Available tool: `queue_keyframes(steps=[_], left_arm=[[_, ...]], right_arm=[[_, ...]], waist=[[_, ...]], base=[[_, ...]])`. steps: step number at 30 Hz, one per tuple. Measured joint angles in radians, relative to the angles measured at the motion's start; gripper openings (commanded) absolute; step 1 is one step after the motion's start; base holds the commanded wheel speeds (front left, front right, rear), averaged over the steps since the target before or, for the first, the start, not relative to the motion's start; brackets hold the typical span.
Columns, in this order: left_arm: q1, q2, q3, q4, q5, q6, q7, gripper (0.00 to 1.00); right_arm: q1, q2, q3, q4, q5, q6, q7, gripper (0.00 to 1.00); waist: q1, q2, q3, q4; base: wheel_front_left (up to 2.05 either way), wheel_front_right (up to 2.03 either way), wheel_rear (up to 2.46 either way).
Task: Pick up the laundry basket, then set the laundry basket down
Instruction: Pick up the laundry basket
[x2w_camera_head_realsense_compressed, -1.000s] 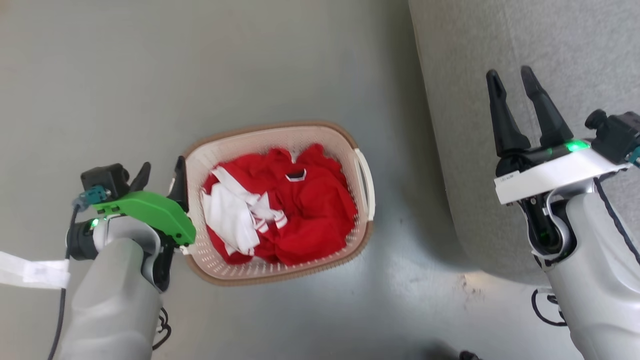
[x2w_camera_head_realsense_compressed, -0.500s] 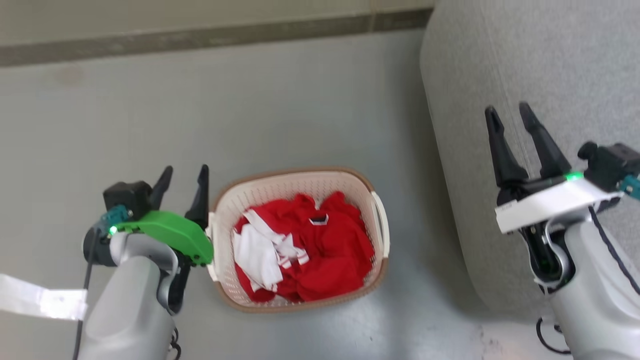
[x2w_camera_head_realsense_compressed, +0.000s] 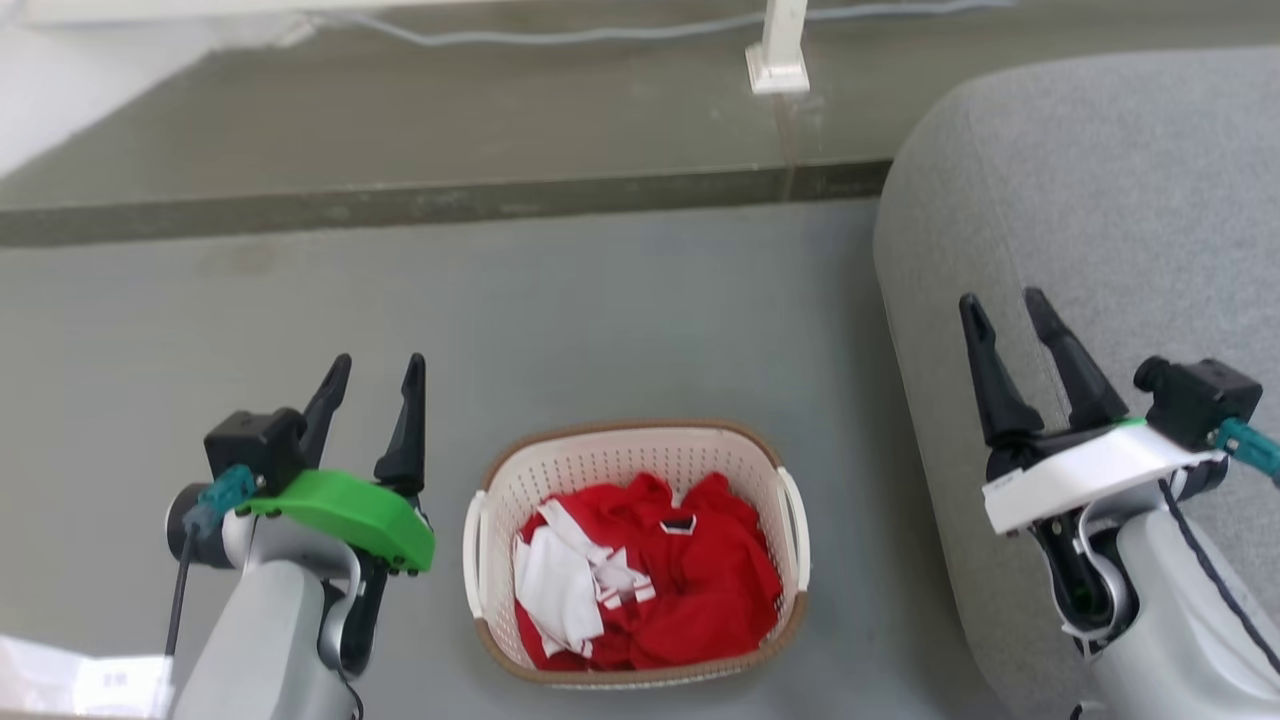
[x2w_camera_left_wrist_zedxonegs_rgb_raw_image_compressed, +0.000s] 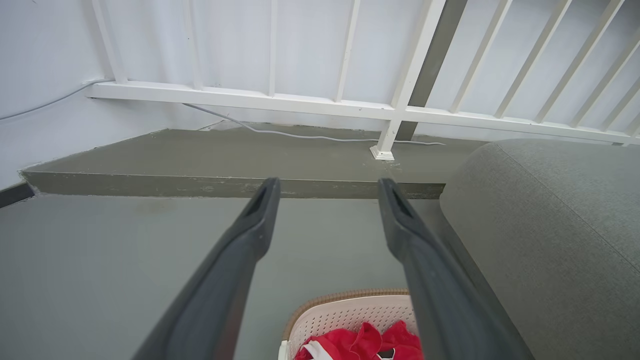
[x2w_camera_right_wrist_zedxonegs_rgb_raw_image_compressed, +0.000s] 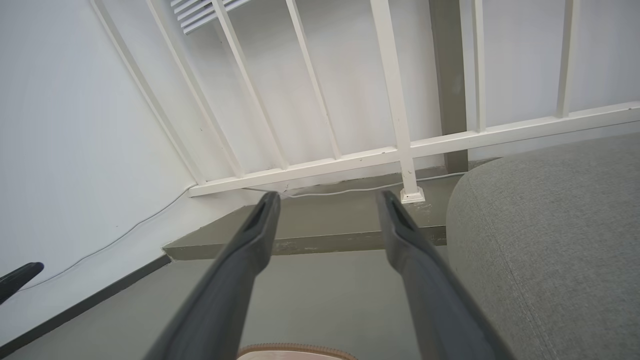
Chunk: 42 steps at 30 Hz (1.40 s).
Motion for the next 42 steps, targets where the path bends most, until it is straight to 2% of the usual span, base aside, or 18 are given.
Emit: queue_keyframes(steps=[5, 10, 20, 42], left_arm=[[0.053, -0.002, 0.017, -0.059, 0.013, 0.001, 0.0, 1.0], [0.093, -0.004, 0.063, -0.128, 0.012, 0.023, 0.0, 1.0], [0.161, -0.006, 0.06, -0.207, 0.057, 0.023, 0.0, 1.0], [0.215, -0.008, 0.061, -0.265, 0.072, 0.023, 0.0, 1.0]], right_arm=[[0.024, 0.007, -0.005, -0.001, -0.01, 0.0, 0.0, 1.0], [0.043, 0.014, -0.033, -0.009, -0.016, 0.0, 0.0, 1.0], [0.061, 0.023, -0.067, -0.03, -0.037, 0.0, 0.0, 1.0], [0.062, 0.028, -0.061, -0.042, -0.052, 0.0, 0.0, 1.0]], waist=[[0.0, -0.0001, -0.046, 0.009], [0.0, 0.0, -0.07, 0.01], [0.0, 0.0, -0.073, 0.008], [0.0, 0.0, -0.069, 0.0]], base=[[0.0, 0.0, 0.0], [0.0, 0.0, 0.0], [0.0, 0.0, 0.0], [0.0, 0.0, 0.0]])
